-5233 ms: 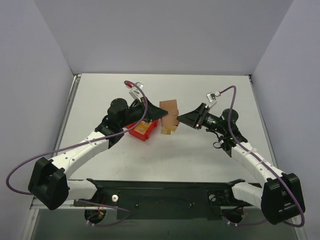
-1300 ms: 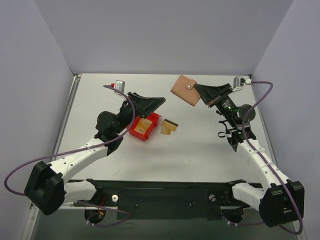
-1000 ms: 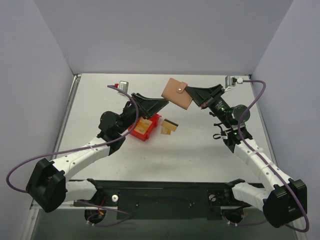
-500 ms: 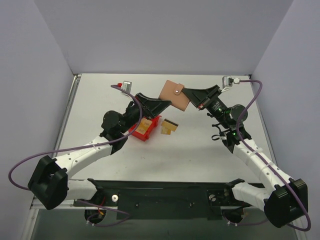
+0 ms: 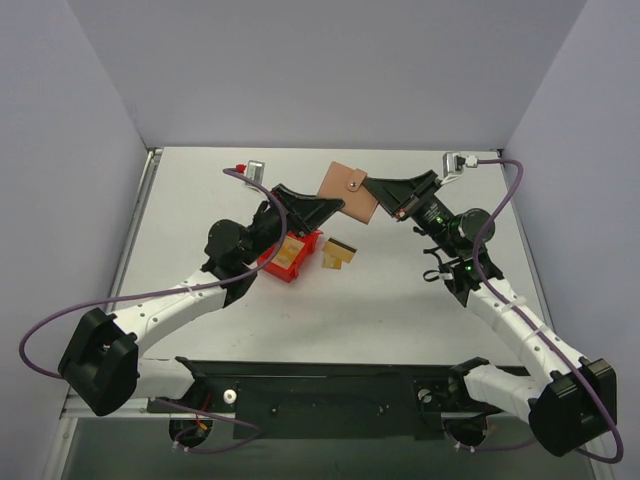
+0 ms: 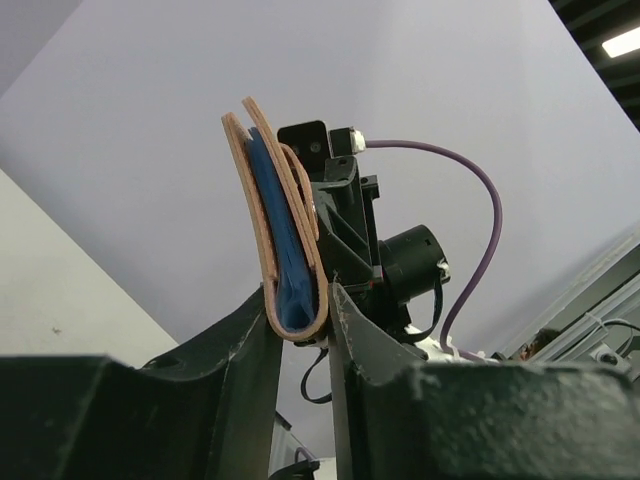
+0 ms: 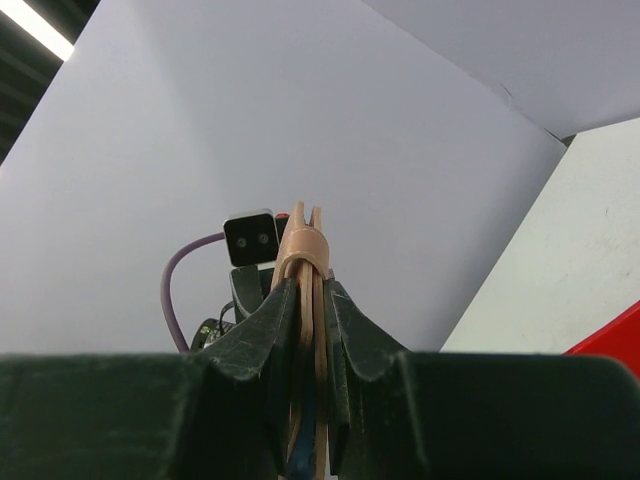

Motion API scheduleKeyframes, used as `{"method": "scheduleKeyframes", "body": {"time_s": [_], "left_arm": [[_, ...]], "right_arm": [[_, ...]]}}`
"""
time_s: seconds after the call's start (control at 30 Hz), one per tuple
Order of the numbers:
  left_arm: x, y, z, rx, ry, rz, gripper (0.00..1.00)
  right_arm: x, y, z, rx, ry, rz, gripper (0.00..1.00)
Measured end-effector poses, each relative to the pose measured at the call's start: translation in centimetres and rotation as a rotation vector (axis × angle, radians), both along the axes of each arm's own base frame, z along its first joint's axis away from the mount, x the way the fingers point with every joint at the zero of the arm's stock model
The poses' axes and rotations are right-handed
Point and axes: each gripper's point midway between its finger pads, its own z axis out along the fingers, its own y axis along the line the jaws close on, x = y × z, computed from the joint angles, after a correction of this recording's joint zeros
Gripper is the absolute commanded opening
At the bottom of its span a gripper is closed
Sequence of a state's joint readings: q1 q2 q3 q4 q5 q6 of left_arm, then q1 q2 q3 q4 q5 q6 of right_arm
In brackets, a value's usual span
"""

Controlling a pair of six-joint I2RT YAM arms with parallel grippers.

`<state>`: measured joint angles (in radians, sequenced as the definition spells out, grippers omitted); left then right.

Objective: Put the credit cards into the card holder
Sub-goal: Open the card holder.

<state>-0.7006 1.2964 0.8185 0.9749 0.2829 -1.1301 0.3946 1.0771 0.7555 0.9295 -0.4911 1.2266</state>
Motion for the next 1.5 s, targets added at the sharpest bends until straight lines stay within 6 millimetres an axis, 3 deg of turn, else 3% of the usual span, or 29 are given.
{"method": "scheduleKeyframes", "body": {"time_s": [0.07,0.13,0.17,0.3,0.37,0.5,0.73,0.97,1.3,1.5], "left_arm": [[0.1,0.0,-0.1,0.007,-0.002,0.003,0.12],[0.1,-0.1,-0.2,0.015,-0.005,0.006,0.03],[0.1,-0.1,-0.2,0.017,-0.008,0.005,0.00],[0.1,-0.4,-0.3,0.043,-0.017,0.007,0.00],[0.3,-0.5,-0.5,0.070,-0.016,0.016,0.00],[1.0,-0.3,-1.0,0.147,-0.012,0.038,0.00],[1.0,0.7,-1.3,0.269,-0.039,0.008,0.00],[-0.9,0.3,-2.0,0.393,-0.098,-0.162,0.00],[-4.4,0.2,-2.7,0.480,-0.161,-0.361,0.00],[-5.1,0.1,-3.2,0.490,-0.166,-0.412,0.00]], "right_arm": [[-0.1,0.0,0.0,-0.003,0.001,0.002,0.00],[-0.3,-0.1,0.1,-0.007,-0.002,0.000,0.00],[-0.4,-0.1,0.1,-0.011,-0.006,-0.002,0.07],[-0.6,-0.3,0.0,-0.038,-0.022,-0.012,0.39],[-1.0,-0.1,-0.7,-0.084,-0.023,0.003,0.49],[-1.9,0.0,-2.0,-0.223,-0.033,0.010,0.58],[-3.9,-1.7,-1.4,-0.425,-0.145,-0.041,0.60],[-3.9,-2.8,-1.7,-0.578,-0.196,-0.023,0.60],[-4.2,-1.7,-3.8,-0.629,-0.183,0.117,0.60],[-5.2,-1.0,-3.0,-0.591,-0.213,0.186,0.58]]}}
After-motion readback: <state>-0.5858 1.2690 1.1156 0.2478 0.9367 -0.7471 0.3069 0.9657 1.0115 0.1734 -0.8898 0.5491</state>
